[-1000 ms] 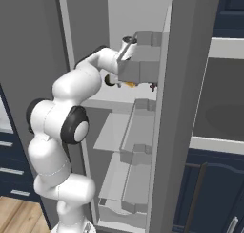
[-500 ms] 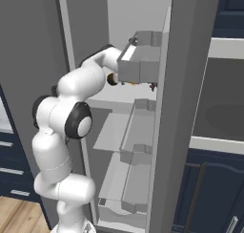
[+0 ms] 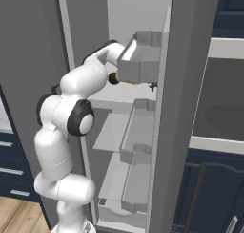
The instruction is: Take the cheese, fish, and avocado from the fridge and place them on the plate on the dining counter to create an appetizer plate.
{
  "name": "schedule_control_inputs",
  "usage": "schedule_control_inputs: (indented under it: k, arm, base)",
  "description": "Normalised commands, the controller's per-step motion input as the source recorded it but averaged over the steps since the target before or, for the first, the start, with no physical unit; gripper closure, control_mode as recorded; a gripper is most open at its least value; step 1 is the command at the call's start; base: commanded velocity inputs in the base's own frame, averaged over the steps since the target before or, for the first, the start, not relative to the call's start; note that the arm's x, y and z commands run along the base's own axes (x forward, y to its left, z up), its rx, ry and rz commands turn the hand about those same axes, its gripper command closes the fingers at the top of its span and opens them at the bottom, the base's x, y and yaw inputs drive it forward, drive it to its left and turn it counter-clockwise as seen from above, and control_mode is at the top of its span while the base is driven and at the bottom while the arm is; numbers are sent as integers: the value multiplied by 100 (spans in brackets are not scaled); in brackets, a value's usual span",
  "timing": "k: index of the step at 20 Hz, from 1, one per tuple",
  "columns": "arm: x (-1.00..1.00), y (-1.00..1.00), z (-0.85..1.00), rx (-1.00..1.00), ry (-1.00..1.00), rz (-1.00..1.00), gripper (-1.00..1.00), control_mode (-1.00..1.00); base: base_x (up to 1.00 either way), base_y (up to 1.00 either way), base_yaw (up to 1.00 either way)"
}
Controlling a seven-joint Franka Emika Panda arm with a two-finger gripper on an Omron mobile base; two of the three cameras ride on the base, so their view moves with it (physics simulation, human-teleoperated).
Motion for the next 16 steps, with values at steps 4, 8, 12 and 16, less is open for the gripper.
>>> schedule_control_inputs:
  k: [4,8,12,16]
  arm:
    - [-97,28,-48,-3,-25,-4,100,-100]
    - [-92,64,-42,-5,-20,-18,100,-100]
    - [-99,48,-8,-2,-8,-33,100,-100]
    - [-100,-14,53,0,0,-32,100,-100]
  base:
    - [0,0,0]
    - [0,0,0]
    - [0,0,0]
    - [0,0,0]
